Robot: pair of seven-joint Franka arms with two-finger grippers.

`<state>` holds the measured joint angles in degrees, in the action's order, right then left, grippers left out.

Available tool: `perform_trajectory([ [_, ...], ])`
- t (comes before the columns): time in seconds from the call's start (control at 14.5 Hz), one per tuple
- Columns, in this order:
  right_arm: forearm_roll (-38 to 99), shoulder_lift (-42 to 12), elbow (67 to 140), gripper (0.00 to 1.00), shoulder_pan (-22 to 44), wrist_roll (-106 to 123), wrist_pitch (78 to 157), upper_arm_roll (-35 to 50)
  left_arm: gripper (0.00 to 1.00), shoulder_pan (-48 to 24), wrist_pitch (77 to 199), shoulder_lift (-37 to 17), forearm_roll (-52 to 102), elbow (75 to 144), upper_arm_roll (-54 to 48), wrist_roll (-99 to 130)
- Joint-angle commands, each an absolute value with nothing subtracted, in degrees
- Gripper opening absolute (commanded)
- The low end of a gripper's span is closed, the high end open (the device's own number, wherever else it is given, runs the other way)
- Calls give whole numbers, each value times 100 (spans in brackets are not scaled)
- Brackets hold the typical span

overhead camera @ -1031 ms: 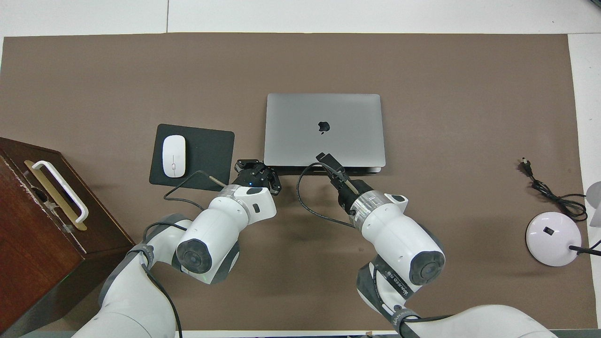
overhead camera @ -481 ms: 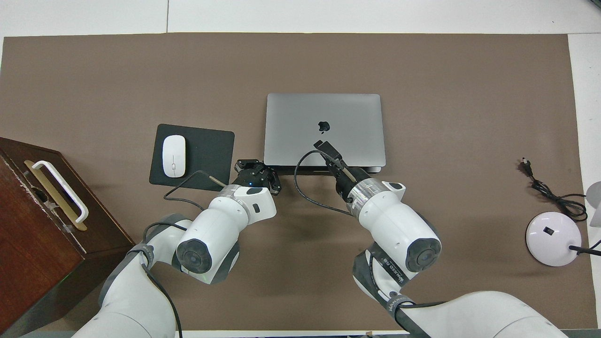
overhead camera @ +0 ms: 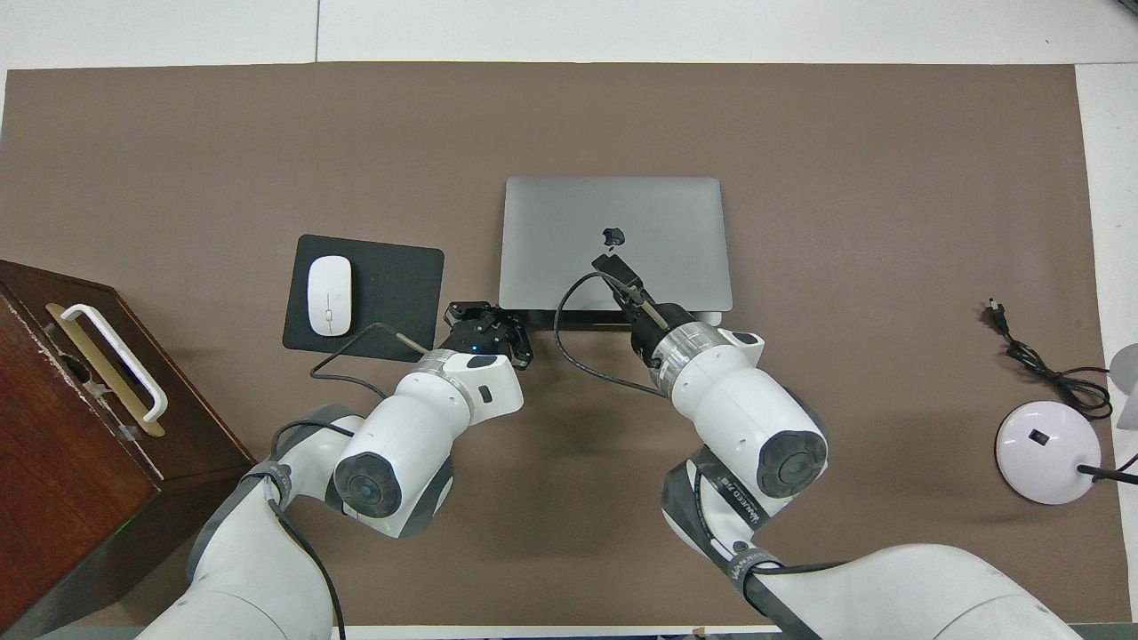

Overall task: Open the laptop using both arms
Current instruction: 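Lift the laptop lid upward with the right gripper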

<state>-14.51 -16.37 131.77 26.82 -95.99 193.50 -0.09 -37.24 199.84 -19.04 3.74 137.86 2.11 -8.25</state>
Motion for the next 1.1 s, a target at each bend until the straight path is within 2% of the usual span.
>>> perform_trajectory([
  [0.0,-1354,-1705,12842,100,2654,-9352,18977,0,0,-3735,20083,-2188,378,13588,255,-932],
  [0.41,-1362,-1714,12639,99,2681,-9360,18624,9,0,-3735,20083,-2189,378,13579,255,-932],
  [1.03,-1354,-1688,11629,98,2716,-9387,16938,62,0,-3735,20083,-2224,378,13579,255,-932],
])
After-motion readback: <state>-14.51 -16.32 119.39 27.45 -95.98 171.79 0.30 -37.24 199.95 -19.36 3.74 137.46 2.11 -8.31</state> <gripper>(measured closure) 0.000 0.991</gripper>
